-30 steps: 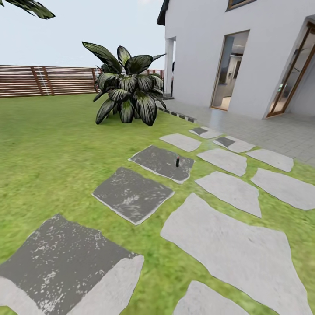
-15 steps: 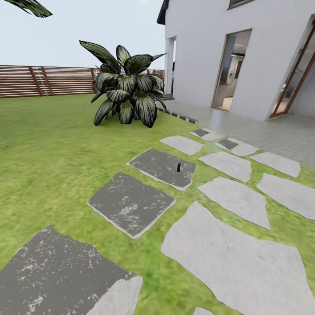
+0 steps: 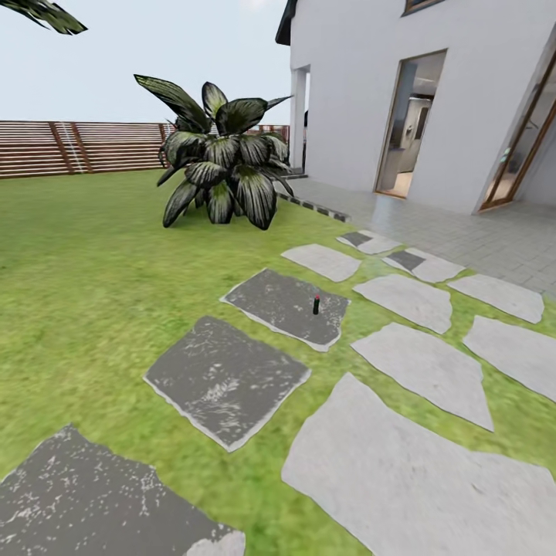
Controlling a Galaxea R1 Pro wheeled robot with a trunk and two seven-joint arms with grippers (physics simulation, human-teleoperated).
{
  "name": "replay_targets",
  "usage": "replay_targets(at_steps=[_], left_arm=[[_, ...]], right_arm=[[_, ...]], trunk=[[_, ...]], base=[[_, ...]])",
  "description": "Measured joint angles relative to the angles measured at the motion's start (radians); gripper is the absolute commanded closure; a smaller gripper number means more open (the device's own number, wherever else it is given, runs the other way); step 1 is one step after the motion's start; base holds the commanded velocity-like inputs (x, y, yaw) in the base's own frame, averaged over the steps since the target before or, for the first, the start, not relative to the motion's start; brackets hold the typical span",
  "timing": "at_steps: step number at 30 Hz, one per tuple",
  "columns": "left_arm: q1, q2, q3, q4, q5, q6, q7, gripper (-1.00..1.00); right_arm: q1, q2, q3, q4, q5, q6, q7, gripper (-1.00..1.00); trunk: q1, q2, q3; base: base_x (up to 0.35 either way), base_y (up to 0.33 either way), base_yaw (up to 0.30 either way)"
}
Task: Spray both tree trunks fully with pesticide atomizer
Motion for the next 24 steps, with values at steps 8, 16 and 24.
replay_targets(at_steps=[8,16,24], left_arm=[[0.0,0.0,0.0,0.0,0.0,0.0,0.0,-1.0],[0.0,0.0,0.0,0.0,0.0,0.0,0.0,-1.0],[0.0,0.0,0.0,0.0,0.0,0.0,0.0,-1.0]], right_arm=[[0.0,0.0,0.0,0.0,0.0,0.0,0.0,-1.0],[0.0,0.0,-0.001,0.0,0.0,0.0,0.0,-1.0],[0.0,0.0,-0.003,0.0,0.0,0.0,0.0,-1.0]], trunk=[[0.0,0.0,0.0],[0.0,0.0,0.0],[0.0,0.0,0.0]], base=[[0.298,-0.133,0.0],[0.288,-0.142,0.0],[0.286,-0.144,0.0]])
